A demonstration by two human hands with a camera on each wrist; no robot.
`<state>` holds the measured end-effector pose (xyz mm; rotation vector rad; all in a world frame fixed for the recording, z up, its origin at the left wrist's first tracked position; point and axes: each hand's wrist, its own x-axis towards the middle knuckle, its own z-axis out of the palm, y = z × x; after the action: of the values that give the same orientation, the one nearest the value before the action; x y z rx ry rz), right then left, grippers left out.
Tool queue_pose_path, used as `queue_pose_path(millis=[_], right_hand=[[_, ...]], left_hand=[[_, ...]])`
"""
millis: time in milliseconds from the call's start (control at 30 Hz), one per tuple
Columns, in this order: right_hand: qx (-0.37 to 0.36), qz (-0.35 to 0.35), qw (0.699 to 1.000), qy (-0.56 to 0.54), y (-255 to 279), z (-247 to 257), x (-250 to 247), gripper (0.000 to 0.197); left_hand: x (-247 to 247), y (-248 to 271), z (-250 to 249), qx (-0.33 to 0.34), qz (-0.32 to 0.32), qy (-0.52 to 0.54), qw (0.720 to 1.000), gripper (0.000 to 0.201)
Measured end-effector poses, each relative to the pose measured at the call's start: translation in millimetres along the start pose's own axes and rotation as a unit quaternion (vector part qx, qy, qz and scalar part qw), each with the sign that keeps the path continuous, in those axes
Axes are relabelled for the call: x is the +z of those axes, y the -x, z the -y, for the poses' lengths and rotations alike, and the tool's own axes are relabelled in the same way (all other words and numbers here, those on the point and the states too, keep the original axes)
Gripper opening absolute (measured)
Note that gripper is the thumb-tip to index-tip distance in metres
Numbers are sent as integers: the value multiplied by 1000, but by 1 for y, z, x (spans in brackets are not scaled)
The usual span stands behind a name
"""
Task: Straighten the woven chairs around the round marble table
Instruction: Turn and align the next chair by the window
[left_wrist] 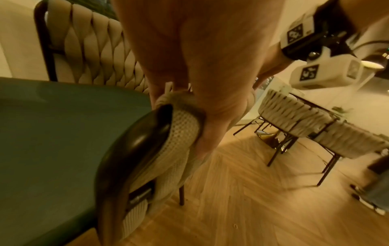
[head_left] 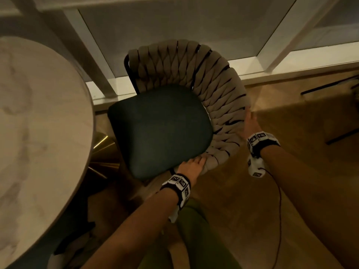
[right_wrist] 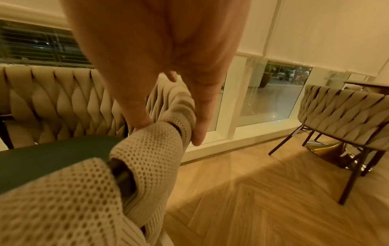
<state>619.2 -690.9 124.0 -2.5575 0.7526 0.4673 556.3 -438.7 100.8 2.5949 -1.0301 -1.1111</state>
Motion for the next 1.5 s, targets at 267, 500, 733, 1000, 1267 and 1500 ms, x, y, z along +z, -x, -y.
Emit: queue_pose_path(millis=[267, 500, 733, 1000, 1267, 1500], right_hand=[[166, -20, 962, -218, -26, -7, 10, 98], [168, -22, 949, -268, 10, 13, 29, 71], [191, -49, 937, -288, 27, 30, 58, 78], [190, -27, 938, -289, 7, 55, 51, 89], [170, -43, 948, -265, 25, 38, 54, 76], [173, -47, 944, -276, 42, 32, 56, 65]], left_hand=[[4, 3, 12, 31, 17, 7, 999, 87], [11, 32, 57, 20, 3, 39, 999, 82], [8, 52, 98, 21, -29, 31, 999, 79], [-8, 43, 117, 14, -64, 17, 998, 78], [8, 53, 102, 16, -58, 18, 998, 78], [23, 62, 96, 11, -57, 18, 998, 84]])
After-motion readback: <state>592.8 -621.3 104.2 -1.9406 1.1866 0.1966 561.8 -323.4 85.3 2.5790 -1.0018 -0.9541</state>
